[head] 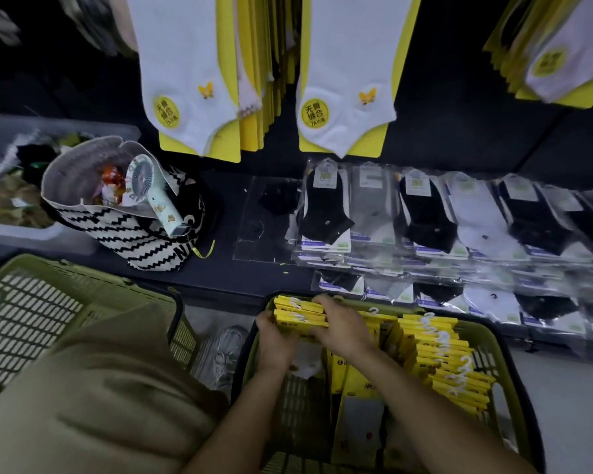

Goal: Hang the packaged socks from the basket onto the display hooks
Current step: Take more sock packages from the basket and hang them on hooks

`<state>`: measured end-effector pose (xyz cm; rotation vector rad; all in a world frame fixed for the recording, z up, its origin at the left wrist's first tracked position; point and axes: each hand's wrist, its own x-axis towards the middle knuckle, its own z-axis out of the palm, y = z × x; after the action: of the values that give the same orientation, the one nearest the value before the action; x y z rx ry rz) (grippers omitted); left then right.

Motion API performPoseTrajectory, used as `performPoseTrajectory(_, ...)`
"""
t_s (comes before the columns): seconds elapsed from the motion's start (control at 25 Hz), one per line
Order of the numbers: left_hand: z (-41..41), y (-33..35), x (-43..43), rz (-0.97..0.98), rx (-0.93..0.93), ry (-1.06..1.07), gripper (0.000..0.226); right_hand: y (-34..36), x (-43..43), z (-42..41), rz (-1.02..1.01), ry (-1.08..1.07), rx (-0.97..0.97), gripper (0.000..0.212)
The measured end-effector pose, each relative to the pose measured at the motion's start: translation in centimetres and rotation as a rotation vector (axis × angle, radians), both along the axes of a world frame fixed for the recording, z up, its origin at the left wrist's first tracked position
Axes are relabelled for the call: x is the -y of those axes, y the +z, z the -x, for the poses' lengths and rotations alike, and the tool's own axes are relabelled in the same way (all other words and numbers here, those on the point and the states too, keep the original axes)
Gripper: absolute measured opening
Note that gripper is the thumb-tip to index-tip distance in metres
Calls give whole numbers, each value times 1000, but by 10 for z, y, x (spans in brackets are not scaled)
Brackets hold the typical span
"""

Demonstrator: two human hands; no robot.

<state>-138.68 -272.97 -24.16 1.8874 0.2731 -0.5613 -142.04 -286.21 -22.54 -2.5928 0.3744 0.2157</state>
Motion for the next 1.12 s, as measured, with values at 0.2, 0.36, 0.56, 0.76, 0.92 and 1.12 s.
performPoseTrajectory(0.2,-29,48,-6,130,81,-315,78,60,35,-1,-312,8,114,44)
performPoseTrajectory(0.36,-43,108,-4,221,207,-397,60,121,48,-3,-583,11,292,45)
performPoseTrajectory(0.56,-43,175,15,478,337,-351,41,186,49,-10,-857,-222,537,46)
performPoseTrajectory(0.76,-50,236,31,579,457,-349,59,241,49,-20,-815,-330,717,33)
performPoseTrajectory(0.92,-59,274,38,640,554,-341,49,285,54,-24,-837,-283,848,22)
performPoseTrajectory(1.12,-74,323,44,691,653,-318,47,338,56,-35,-713,-254,951,10)
